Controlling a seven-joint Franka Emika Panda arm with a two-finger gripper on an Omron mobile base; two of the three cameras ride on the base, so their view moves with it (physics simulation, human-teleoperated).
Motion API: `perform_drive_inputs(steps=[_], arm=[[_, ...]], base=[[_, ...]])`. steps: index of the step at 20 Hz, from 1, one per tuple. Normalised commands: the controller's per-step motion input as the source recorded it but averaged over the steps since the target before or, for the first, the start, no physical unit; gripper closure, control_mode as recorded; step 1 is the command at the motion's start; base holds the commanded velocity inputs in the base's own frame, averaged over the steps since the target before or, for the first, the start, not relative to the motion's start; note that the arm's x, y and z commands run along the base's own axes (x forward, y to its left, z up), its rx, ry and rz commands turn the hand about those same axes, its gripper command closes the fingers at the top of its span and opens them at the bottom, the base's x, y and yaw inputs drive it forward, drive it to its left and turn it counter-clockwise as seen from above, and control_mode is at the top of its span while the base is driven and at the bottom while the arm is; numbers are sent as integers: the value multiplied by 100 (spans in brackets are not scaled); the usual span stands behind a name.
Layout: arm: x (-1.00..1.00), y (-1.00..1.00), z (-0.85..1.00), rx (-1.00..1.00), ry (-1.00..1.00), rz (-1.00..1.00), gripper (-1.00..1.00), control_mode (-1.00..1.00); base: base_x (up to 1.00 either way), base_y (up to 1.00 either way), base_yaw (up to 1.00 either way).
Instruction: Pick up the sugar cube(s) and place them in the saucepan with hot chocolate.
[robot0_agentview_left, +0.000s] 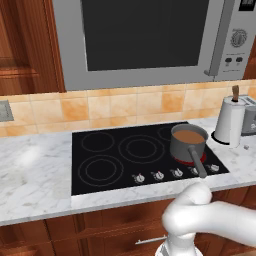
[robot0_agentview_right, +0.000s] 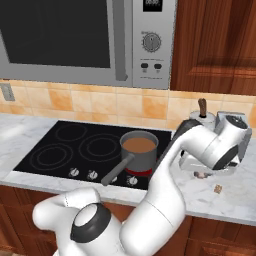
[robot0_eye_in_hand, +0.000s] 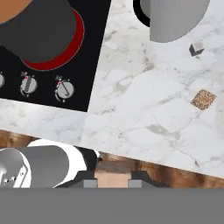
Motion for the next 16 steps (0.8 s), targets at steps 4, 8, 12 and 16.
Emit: perform_drive_inputs(steps=[4,8,12,16], arm=[[17,99,47,0,-15,0,100,-100],[35,100,41,-4,-8,-1,100,-100],[40,100,21,-6,-1,-1,100,-100],[59,96,3,-6,0,0,100,-100]], base=[[0,0,0],[0,0,0],[0,0,0],[0,0,0]])
